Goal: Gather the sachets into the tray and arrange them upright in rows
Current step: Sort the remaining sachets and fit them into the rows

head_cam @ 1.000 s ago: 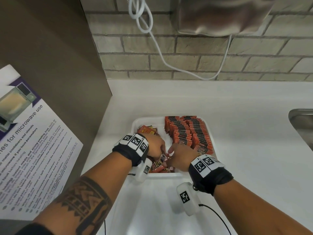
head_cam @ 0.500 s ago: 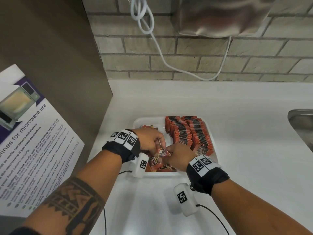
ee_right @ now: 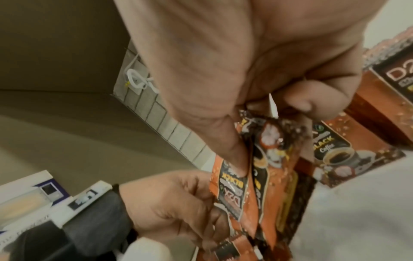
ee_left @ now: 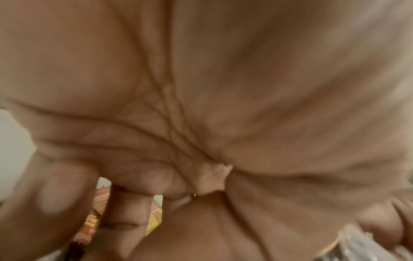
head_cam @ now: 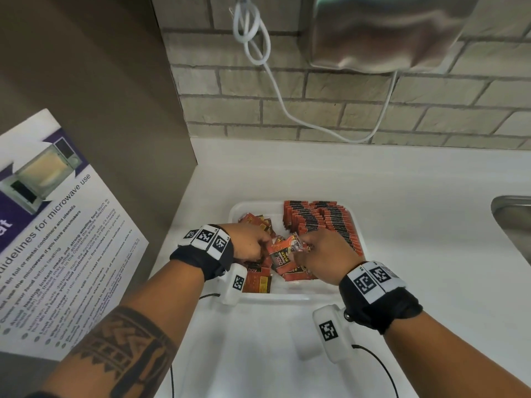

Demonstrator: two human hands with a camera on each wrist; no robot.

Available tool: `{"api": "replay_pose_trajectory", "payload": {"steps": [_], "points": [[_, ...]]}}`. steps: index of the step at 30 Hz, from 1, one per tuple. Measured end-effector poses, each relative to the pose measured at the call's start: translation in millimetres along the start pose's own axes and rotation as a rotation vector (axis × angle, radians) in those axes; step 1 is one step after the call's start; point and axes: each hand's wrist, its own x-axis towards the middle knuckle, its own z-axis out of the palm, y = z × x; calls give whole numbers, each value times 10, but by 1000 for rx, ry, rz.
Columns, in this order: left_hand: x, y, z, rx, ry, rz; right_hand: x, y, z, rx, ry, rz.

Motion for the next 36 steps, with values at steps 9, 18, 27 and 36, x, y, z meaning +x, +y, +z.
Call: {"api": "replay_pose_trajectory", "payload": {"steps": [9, 18, 27, 36], "points": [[-53, 137, 61, 9, -116, -90, -96, 131, -141, 27, 65, -18], [-96, 56, 122, 28, -30, 32, -136, 138, -130, 33, 42, -42], [-168, -9, 127, -62, 113, 15, -113, 136, -175, 103, 82, -92], [-339, -266, -177, -567, 342, 24, -46, 54, -243, 407, 178, -110]]}}
